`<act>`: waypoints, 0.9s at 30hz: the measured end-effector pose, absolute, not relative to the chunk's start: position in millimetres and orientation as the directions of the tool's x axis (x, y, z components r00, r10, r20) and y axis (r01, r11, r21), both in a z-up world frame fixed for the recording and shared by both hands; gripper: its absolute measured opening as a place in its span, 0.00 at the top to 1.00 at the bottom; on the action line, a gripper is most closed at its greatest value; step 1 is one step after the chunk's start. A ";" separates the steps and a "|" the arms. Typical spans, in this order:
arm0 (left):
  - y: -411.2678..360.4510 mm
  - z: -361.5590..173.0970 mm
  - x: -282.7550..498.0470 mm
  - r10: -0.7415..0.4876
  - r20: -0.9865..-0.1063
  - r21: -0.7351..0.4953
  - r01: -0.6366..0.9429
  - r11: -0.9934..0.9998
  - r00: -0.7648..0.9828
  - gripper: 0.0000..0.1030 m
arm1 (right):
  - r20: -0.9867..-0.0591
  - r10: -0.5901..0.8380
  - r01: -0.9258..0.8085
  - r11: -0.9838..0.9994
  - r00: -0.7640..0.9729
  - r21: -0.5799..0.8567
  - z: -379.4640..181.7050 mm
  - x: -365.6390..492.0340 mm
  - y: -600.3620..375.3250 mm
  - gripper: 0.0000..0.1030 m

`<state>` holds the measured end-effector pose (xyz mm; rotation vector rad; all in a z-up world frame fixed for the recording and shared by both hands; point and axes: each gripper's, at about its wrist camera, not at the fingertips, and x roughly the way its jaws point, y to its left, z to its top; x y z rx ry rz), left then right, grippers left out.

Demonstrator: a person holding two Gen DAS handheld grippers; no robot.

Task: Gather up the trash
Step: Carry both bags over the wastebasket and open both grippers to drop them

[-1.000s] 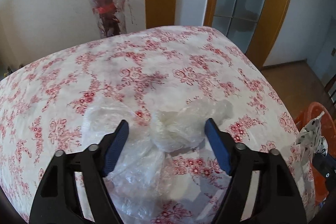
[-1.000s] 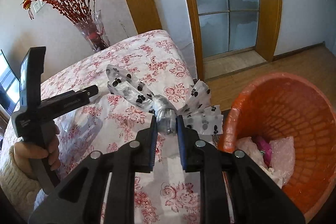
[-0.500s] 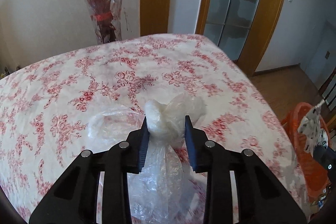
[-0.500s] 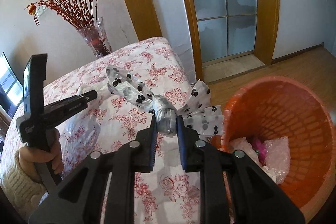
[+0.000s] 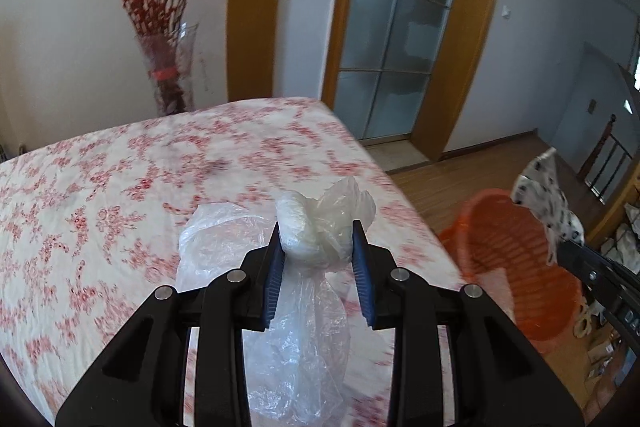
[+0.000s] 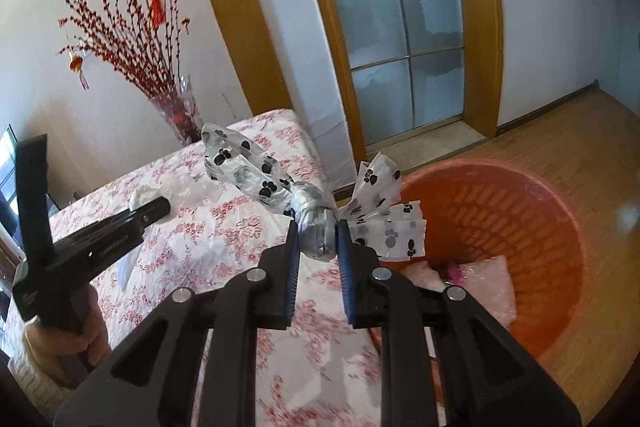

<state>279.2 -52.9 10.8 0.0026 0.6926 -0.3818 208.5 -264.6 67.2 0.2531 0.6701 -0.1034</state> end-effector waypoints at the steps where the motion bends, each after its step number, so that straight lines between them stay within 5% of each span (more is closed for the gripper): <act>1: -58.1 13.6 272.7 -0.347 -0.617 -0.119 0.352 0.928 0.706 0.69 | -0.621 -0.022 0.186 0.962 0.783 0.200 69.5 202.8 -269.4 0.82; 27: -181.7 10.9 212.2 -0.535 -0.616 -0.184 0.555 0.811 0.578 0.69 | -0.609 -0.187 0.401 0.885 0.771 0.235 58.6 152.4 -373.3 0.81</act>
